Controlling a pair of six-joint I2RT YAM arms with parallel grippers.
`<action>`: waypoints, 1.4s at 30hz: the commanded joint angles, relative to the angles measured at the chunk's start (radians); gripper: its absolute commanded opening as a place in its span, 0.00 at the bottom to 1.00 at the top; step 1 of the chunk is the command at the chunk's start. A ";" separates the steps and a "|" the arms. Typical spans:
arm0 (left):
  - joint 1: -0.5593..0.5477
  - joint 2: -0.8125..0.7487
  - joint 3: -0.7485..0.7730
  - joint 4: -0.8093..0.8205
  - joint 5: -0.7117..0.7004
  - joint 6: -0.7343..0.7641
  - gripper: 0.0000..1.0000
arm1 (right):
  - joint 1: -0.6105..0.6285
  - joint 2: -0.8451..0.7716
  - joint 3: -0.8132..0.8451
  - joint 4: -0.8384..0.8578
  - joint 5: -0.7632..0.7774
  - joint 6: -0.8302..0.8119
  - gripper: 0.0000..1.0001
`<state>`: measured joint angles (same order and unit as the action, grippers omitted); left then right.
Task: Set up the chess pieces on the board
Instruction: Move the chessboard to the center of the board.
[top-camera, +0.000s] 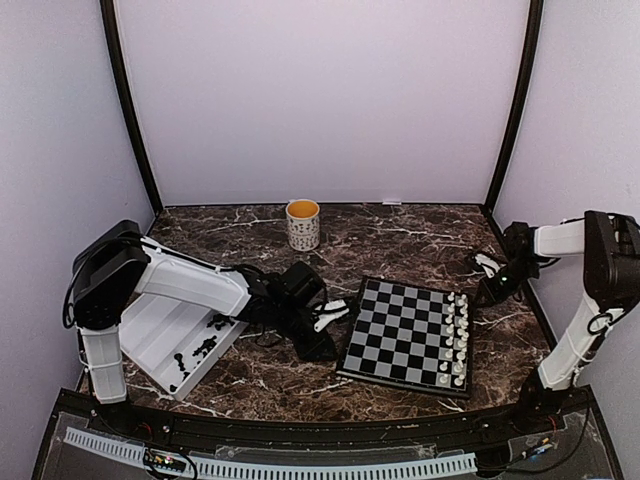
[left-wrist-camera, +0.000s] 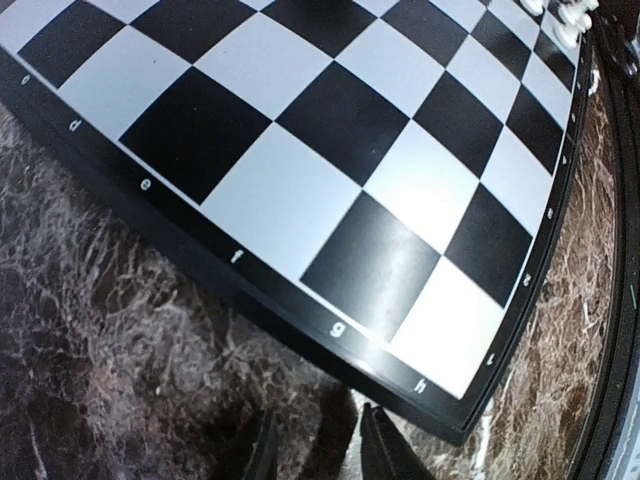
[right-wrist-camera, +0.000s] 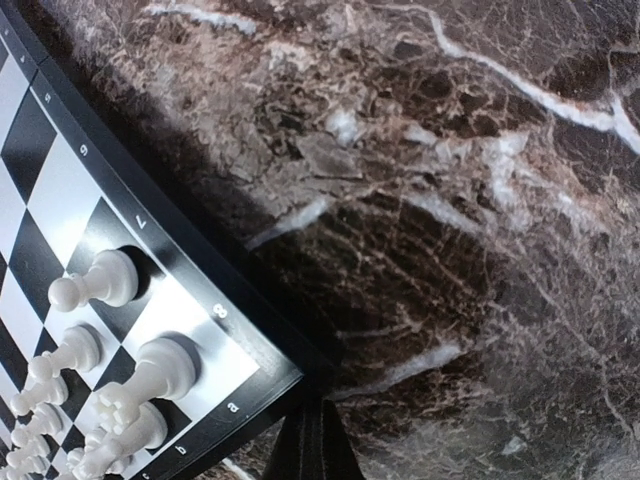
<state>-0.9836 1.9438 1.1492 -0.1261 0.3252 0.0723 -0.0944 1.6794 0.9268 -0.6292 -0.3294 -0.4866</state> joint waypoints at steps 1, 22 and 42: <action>-0.039 0.038 0.045 0.030 0.025 0.004 0.30 | -0.002 0.046 0.064 0.006 -0.078 0.020 0.00; -0.061 0.098 0.102 0.094 -0.026 -0.058 0.33 | 0.015 0.132 0.151 0.000 -0.136 0.050 0.00; -0.060 -0.257 0.047 -0.371 -0.374 -0.146 0.51 | -0.004 0.073 0.201 0.012 -0.167 0.089 0.05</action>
<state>-1.0389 1.8320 1.1702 -0.2211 0.1680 0.0090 -0.0700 1.8217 1.1160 -0.6289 -0.4679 -0.4107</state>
